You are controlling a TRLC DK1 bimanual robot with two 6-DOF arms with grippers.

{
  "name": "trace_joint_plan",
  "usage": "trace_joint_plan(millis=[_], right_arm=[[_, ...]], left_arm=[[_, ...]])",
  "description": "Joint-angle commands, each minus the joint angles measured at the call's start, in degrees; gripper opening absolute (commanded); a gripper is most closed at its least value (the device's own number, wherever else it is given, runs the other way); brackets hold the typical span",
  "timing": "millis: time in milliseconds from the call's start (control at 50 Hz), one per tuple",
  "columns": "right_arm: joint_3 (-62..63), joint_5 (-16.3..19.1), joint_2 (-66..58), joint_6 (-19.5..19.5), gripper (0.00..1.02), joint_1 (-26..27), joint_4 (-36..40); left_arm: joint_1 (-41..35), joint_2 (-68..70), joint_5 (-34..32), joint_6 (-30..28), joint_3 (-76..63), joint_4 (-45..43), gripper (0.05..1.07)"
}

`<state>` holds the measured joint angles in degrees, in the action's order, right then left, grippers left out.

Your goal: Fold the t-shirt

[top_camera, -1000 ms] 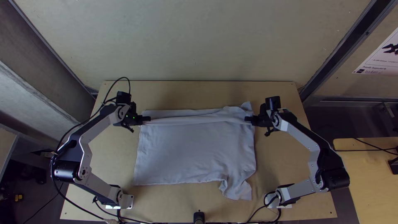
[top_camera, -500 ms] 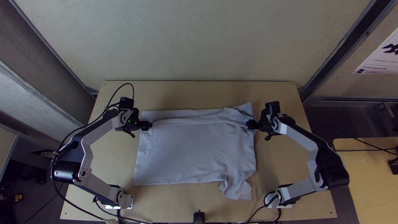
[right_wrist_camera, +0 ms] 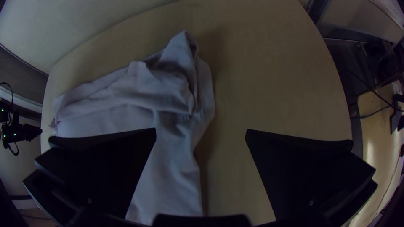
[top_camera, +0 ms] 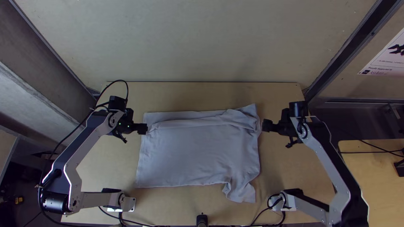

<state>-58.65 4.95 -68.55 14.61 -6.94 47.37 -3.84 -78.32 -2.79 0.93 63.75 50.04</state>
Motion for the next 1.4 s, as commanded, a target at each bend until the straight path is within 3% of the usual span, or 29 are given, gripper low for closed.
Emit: trace_joint_plan(millis=[0, 160, 400, 640, 1380], right_arm=[[-1.1, -0.3, 4.5, 1.3, 0.99, -0.4, 5.4], [0.7, -0.3, 10.5, 1.8, 0.99, -0.7, 10.8], [2.7, -0.2, 14.2, 2.2, 0.98, -1.0, 15.5], [1.3, 0.3, 12.7, 3.7, 0.98, -5.6, 23.2], [1.3, 0.9, 9.8, 3.4, 0.98, -7.3, 24.7]], left_arm=[[-1.1, 3.4, -0.3, -2.2, 0.9, 5.6, 1.03], [-3.1, 7.6, -0.1, -2.9, -2.4, 15.4, 1.03], [-5.2, 17.2, 0.3, -5.7, -12.3, 19.7, 1.03], [-7.0, 20.6, 0.7, -5.7, -18.8, 22.0, 1.03], [-17.8, 6.0, 3.9, -1.1, -21.6, 25.5, 1.02]])
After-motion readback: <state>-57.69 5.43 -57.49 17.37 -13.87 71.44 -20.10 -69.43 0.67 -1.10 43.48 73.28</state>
